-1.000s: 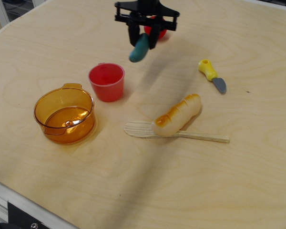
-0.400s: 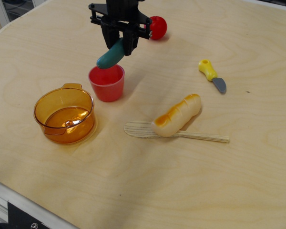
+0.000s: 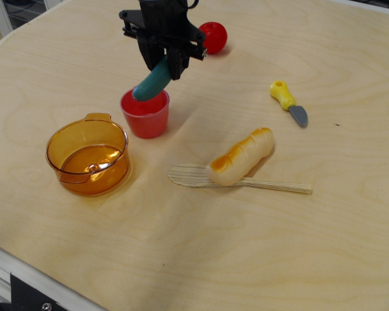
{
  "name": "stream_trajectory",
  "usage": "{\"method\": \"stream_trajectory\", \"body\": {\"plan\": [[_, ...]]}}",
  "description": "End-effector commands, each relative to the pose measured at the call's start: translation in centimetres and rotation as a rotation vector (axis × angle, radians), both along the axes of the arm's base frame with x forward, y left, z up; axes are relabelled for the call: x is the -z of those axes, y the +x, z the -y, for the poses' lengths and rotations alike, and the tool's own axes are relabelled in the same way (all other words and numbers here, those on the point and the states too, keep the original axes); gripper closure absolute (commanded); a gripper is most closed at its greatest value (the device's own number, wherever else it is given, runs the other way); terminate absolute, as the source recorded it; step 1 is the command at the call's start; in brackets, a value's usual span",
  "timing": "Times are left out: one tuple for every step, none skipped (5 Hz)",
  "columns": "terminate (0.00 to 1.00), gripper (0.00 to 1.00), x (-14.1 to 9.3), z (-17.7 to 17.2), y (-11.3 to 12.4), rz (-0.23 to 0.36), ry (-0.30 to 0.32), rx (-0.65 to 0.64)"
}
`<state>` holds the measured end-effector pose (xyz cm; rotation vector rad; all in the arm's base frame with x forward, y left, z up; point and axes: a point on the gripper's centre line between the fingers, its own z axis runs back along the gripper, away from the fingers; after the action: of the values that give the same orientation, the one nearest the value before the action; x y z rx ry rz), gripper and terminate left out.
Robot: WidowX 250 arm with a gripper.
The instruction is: Put cucumber in cup
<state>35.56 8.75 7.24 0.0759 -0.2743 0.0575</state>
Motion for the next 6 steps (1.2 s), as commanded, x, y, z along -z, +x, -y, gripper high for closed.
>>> {"method": "stream_trajectory", "body": {"plan": [[0.0,1.0,-1.6,-0.9,2.5,0.117,0.034,-0.025],[0.0,1.0,-1.7,-1.3,2.6,0.126,0.034,-0.045],[0.0,0.0,-1.2,-1.5,2.6,0.108,0.034,-0.063],[0.0,0.0,-1.5,-1.2,2.4,0.102,0.037,-0.07],[0.0,0.0,-1.9,-1.2,2.2,0.105,0.029,-0.081],[0.0,0.0,-2.9,-1.3,1.8,0.065,0.033,-0.122]]}}
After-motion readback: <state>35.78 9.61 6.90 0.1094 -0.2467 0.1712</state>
